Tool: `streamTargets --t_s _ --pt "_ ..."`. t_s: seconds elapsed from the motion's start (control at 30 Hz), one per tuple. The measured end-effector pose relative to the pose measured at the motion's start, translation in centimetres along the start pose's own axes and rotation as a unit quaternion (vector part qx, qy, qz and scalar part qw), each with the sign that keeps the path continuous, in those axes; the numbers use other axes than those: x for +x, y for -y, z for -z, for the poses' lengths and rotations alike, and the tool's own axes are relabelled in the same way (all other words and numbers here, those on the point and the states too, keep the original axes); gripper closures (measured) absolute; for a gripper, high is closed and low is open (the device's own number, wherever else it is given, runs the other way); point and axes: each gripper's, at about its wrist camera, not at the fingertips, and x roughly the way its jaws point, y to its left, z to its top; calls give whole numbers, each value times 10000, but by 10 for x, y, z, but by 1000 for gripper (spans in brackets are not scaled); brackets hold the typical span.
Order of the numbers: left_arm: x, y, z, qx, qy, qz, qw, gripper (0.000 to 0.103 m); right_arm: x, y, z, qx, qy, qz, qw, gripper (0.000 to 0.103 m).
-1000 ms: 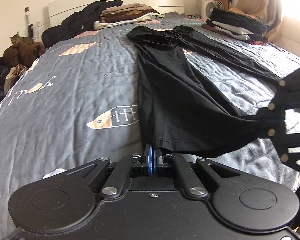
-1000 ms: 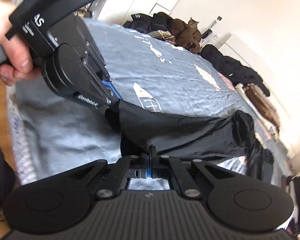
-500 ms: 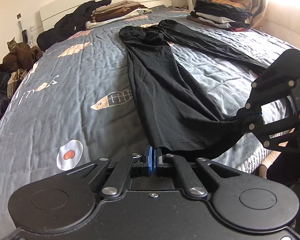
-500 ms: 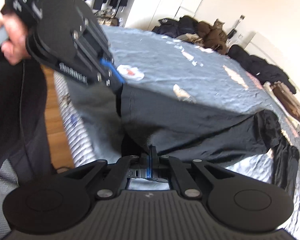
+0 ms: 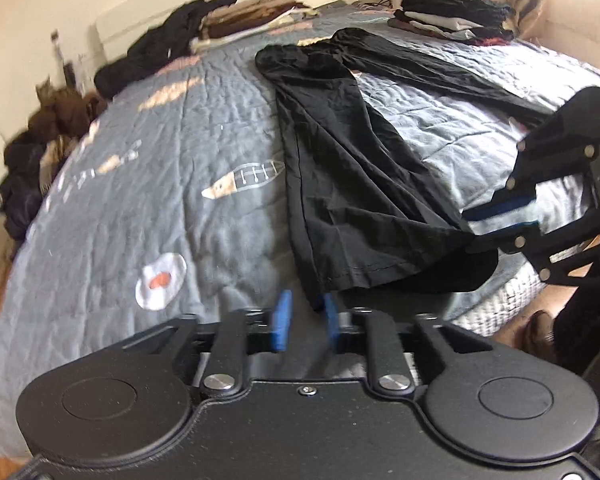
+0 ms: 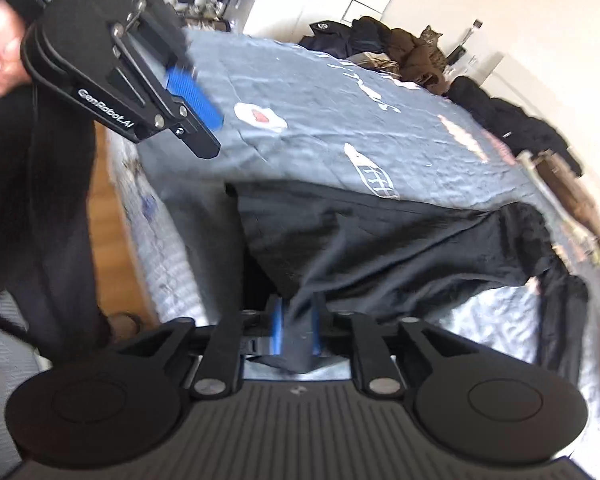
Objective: Fold clothes
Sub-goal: 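Lift both trouser hems off the bed with both grippers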
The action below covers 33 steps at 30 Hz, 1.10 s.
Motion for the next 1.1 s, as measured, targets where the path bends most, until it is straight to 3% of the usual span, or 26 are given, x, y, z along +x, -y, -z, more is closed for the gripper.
streamTargets --t_s 0.03,0.13,0.37,0.5,0.53,0.6,0.63,0.67,0.73,0.77,0.83,1.1 --pt "3 5 1 187 14 -51 9998 54 1 -2 1 -35 -23 54 10000 77" --pt "16 19 5 718 30 -180 9973 54 2 -5 5 -68 -1 101 9999 68" --pt "50 32 -4 1459 -60 -465 9882 54 14 -10 5 -51 -31 59 10000 66" --pt "60 38 -3 1792 -140 -410 9829 54 15 -4 7 174 22 83 9998 66" --pt "58 38 -2 1738 -60 -383 9840 54 15 -3 7 234 27 90 9997 66" --pt "57 37 -2 1553 79 -311 9873 65 16 1 9 349 21 81 9994 66" --pt "57 35 -2 1446 139 -268 9890 82 16 3 10 404 6 62 9992 66" --pt "59 35 -2 1411 140 -250 9896 89 17 4 11 446 -14 50 9990 66" --pt "65 34 -2 1400 93 -237 9898 90 20 3 12 511 -79 20 9987 65" --pt "67 34 -2 1395 69 -230 9899 97 20 1 12 510 -97 -13 9987 64" --pt "70 32 -2 1364 37 -195 9905 100 20 -2 13 503 -130 -82 9986 57" --pt "40 6 -4 925 -117 112 9956 101 24 -16 14 216 -158 -50 9996 55"
